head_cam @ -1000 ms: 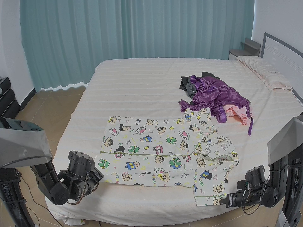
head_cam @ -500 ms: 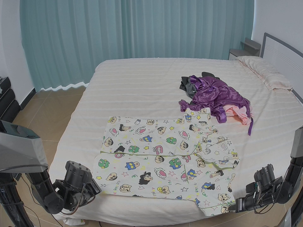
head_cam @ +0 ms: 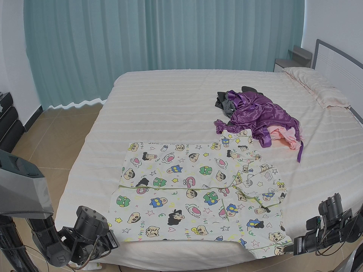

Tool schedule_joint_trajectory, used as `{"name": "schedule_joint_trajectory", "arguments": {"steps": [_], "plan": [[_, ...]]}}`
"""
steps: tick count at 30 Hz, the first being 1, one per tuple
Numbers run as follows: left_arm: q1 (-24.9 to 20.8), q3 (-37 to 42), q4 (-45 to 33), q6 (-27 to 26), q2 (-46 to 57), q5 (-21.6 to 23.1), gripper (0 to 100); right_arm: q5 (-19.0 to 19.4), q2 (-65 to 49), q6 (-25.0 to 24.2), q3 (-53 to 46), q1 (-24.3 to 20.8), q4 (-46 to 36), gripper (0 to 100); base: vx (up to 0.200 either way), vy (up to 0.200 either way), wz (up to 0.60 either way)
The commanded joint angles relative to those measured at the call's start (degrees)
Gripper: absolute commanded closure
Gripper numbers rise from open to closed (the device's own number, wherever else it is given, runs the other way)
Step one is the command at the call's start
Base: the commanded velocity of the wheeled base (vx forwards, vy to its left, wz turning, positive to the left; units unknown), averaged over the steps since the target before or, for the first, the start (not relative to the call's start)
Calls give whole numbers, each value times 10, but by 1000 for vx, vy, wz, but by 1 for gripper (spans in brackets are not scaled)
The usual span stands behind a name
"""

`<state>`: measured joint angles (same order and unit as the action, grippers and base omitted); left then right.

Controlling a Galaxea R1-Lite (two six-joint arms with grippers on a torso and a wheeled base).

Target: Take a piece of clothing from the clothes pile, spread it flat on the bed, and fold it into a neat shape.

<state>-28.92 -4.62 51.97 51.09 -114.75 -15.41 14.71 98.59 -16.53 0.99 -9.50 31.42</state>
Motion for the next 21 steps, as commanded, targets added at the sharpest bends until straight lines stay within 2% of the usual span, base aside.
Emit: {"name": "schedule_joint_trajectory", "arguments": {"steps": [1,21], "plan": [[-10,14,0,-2,4,0,100,0,-38,7,-10,4,-19,100,0,0,0],[-14,21,0,-2,-1,17,100,0,-55,19,-10,1,-59,100,0,0,0]]}}
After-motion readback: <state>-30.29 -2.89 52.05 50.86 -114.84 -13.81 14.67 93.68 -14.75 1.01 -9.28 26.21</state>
